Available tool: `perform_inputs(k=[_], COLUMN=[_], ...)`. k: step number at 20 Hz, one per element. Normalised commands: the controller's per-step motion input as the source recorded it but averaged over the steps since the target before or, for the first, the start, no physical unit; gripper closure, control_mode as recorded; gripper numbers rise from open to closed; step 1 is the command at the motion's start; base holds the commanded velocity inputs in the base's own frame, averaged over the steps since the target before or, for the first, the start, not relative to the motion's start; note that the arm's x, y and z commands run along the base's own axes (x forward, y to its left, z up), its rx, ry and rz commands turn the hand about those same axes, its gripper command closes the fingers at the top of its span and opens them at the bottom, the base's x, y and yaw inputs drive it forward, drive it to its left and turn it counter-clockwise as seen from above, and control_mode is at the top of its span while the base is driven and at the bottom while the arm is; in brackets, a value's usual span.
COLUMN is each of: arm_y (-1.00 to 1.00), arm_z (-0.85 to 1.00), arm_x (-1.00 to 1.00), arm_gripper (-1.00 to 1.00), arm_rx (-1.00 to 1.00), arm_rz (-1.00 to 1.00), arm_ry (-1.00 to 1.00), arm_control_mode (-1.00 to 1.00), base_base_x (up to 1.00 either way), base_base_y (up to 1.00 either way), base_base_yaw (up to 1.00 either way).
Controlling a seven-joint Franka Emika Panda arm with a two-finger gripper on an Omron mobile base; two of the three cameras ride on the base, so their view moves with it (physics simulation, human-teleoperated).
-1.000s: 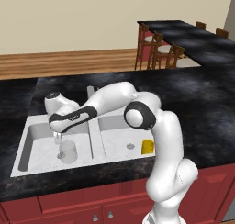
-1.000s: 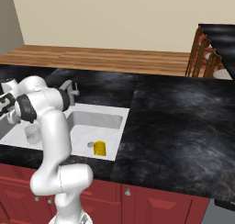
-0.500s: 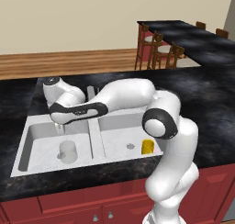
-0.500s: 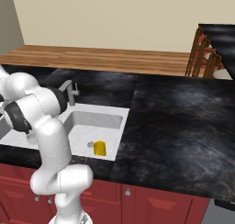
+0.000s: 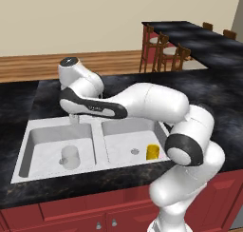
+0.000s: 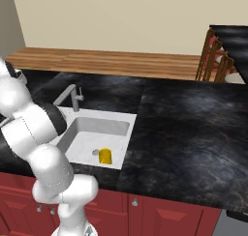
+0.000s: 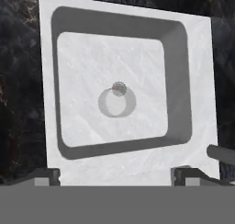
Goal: Move any existing items from the left basin to the right basin for drying. Then move the glass cup from the counter to the left basin of the sink for washing.
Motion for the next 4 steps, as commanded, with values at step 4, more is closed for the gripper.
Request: perform_inputs(k=[4], arm_y=[-0.66], arm_z=[0.53], arm_x=[-0.28], arm_gripper=[-1.00], arm_rx=[0.13], arm_rz=[0.00], arm_ry=[-0.01], arm_control_mode=[-1.00], base_base_x=[0.00], base_base_y=[0.00], base_base_yaw=[0.00])
